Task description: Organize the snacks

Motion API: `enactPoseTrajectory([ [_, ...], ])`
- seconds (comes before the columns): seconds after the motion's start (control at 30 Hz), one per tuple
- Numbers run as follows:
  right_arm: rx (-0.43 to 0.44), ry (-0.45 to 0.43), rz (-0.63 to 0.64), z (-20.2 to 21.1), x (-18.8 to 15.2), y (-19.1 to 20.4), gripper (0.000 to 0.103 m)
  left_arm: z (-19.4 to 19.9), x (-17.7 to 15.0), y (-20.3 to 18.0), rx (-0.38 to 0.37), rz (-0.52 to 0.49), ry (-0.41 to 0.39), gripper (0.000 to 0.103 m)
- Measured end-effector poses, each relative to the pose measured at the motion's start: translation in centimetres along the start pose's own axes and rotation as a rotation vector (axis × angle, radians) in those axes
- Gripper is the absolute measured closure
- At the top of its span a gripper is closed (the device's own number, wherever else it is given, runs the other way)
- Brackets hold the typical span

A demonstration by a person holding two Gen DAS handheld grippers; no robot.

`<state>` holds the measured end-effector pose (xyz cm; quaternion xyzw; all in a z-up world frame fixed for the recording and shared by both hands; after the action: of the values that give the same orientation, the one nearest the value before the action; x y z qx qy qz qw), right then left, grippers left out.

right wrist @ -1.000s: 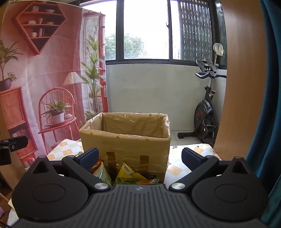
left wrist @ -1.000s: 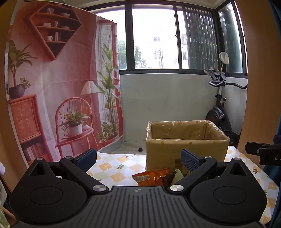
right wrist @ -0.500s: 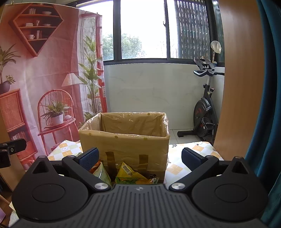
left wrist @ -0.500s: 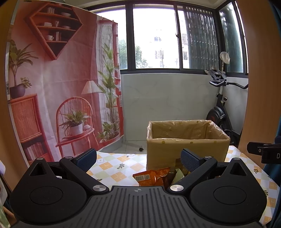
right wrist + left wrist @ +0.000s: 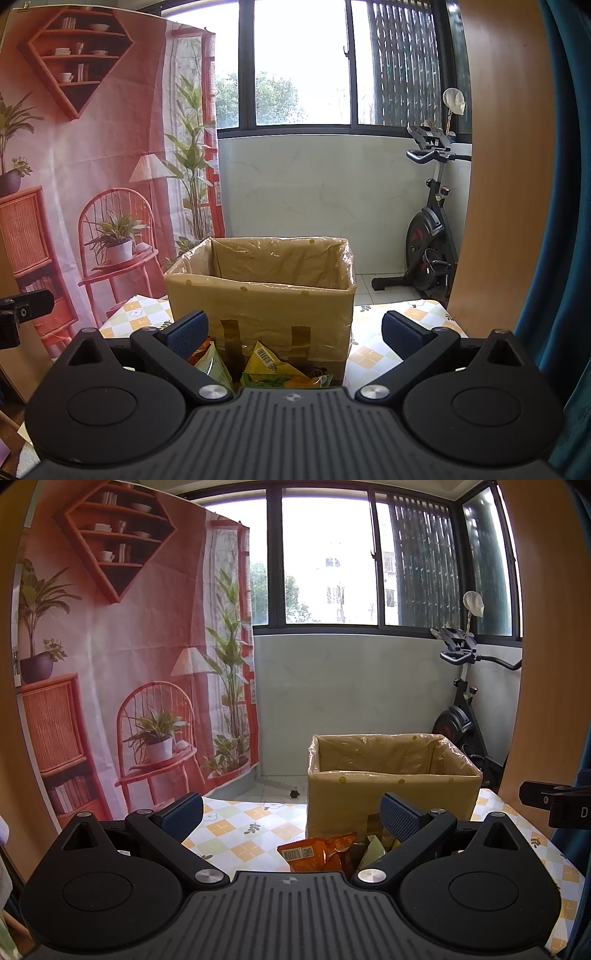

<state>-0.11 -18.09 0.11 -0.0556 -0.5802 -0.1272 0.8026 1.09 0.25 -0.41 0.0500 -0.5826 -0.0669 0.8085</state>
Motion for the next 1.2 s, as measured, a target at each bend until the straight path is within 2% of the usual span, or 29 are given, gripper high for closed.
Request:
enactPoseTrajectory([
  [1.2,0.001,0.002,0.000,0.02,-0.05,-0.01,0.001,-0.11,-0.17,-0.08,0.005,0.004,0.003,0.000],
])
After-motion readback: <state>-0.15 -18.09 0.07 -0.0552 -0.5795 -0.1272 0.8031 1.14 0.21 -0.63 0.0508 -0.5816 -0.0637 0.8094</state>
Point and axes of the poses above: each gripper's, at about its wrist camera, not at the fingertips, and z roughly against the way its jaws point, y to its left, x to its top, the point moved 1 cm from there along -z, roughly the way its jaws point, and after that the axes turned 5 degrees about -z, right-handed, at the moved point
